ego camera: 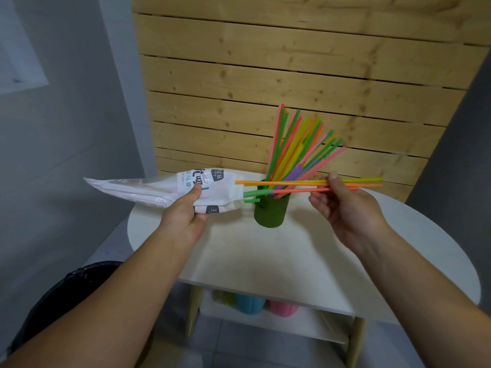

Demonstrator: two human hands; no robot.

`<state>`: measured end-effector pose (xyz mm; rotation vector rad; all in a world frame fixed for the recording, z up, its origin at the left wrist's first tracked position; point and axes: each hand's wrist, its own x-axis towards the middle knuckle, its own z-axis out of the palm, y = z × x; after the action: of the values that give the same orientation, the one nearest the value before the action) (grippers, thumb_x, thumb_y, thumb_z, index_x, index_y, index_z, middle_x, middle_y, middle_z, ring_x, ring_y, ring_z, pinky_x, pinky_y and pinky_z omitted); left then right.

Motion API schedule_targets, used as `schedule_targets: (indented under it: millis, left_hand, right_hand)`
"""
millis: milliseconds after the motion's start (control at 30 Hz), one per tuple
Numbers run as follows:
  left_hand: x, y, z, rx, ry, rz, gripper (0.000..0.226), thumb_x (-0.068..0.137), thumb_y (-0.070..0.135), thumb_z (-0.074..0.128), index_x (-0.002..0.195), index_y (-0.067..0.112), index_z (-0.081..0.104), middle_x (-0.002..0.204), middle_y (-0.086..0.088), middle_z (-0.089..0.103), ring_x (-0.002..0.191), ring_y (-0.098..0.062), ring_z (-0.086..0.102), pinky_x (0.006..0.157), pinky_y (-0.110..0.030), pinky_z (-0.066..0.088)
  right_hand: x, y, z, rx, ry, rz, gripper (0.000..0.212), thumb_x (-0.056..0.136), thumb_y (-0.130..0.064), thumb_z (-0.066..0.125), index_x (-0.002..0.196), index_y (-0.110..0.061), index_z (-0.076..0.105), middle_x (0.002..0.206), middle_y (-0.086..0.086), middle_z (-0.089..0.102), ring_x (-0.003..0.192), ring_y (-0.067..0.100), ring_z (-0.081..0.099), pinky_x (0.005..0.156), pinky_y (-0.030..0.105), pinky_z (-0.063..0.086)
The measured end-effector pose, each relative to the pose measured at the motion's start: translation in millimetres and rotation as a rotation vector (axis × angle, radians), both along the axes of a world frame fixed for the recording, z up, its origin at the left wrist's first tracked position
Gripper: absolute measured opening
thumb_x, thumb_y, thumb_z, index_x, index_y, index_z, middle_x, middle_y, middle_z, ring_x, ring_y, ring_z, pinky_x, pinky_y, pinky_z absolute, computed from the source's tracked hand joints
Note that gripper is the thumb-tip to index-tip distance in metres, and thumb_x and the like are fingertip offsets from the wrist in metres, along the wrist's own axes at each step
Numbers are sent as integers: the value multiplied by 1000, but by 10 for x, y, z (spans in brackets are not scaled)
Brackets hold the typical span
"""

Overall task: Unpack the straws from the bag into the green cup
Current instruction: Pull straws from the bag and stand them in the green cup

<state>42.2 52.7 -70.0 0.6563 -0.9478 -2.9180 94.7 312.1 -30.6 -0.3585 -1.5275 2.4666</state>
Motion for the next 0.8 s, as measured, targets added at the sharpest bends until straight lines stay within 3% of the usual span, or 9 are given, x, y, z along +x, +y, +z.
schedule_targets:
  millis: [133, 467, 667, 800]
  left_hand:
    - [-87, -174, -43, 11, -6, 66, 36, 92, 3, 69, 127, 6, 65, 113, -9, 74, 90, -20, 74, 52, -29, 59]
    - [-223, -290, -195, -18, -27, 138, 36, 91, 4, 71, 126, 8, 67, 111, -6, 76, 89, -18, 76, 56, -31, 61]
    - [-232, -335, -149, -10, -12, 153, 33, 92, 5, 70, 124, 8, 68, 108, -5, 76, 85, -17, 76, 58, -31, 61]
    - [-195, -269, -147, -2, 14, 128, 36, 93, 2, 68, 129, 6, 65, 113, -8, 75, 86, -18, 76, 55, -31, 61]
  right_hand:
    - [-9, 218, 71, -8, 23, -120, 18, 97, -22, 61, 87, -7, 64, 65, 3, 69, 58, 12, 69, 59, 24, 59]
    - [80, 327, 116, 189, 108, -337, 23, 97, -23, 62, 81, -7, 64, 69, 6, 65, 61, 15, 67, 65, 24, 59]
    - [160, 302, 287, 508, 200, -404, 24, 97, -28, 62, 77, -16, 68, 57, -5, 71, 60, 14, 72, 72, 33, 61]
    - [162, 189, 323, 763, 205, -414, 30, 96, -35, 61, 71, -19, 68, 63, -1, 71, 60, 15, 73, 66, 32, 60]
